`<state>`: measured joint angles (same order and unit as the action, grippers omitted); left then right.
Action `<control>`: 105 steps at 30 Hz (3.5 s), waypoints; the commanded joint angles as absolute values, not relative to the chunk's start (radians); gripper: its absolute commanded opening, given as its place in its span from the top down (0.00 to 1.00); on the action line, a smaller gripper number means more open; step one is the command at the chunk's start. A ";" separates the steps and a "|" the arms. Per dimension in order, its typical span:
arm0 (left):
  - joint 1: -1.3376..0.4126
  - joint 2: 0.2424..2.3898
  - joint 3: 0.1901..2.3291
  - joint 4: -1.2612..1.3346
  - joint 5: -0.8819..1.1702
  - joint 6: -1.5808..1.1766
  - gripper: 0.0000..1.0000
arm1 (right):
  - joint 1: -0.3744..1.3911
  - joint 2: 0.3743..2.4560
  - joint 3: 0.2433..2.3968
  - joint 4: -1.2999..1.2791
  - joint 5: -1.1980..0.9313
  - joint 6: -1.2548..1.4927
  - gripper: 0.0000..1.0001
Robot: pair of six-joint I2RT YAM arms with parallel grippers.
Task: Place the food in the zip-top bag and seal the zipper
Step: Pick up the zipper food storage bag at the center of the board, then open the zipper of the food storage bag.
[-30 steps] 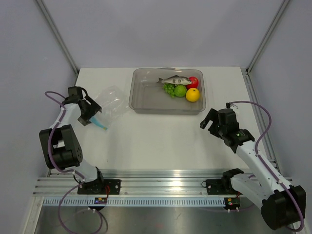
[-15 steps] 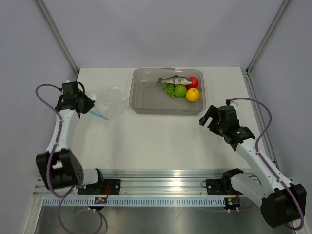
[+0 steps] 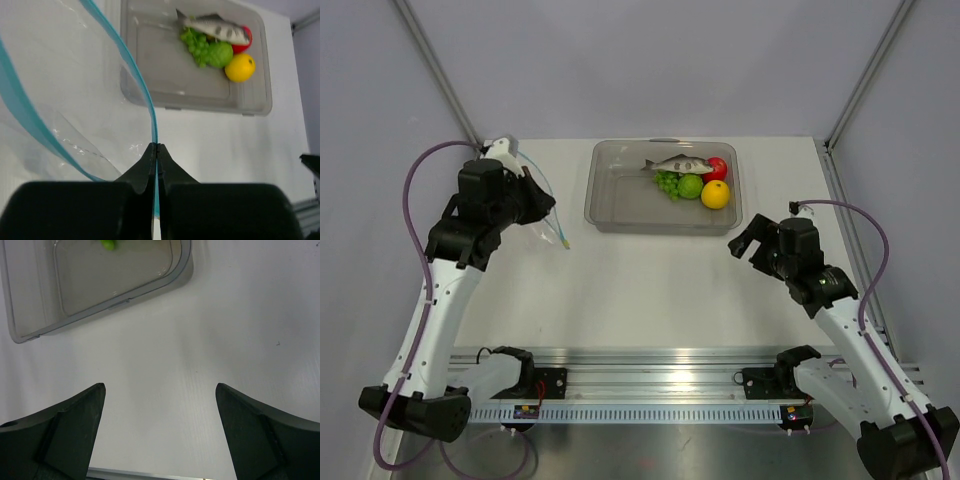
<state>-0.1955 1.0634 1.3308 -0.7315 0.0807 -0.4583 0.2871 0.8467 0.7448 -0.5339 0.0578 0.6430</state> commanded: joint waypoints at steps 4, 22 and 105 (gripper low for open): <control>-0.326 1.065 1.331 -0.929 0.265 -0.351 1.00 | 0.284 0.805 0.851 -0.598 0.014 0.641 0.01; -0.503 1.141 1.402 -1.074 0.031 -0.196 1.00 | 0.287 0.913 0.877 -0.548 -0.087 0.678 0.01; -0.607 1.262 1.241 -0.598 0.324 -0.523 0.34 | 0.686 1.341 1.118 -0.371 -0.117 0.827 1.00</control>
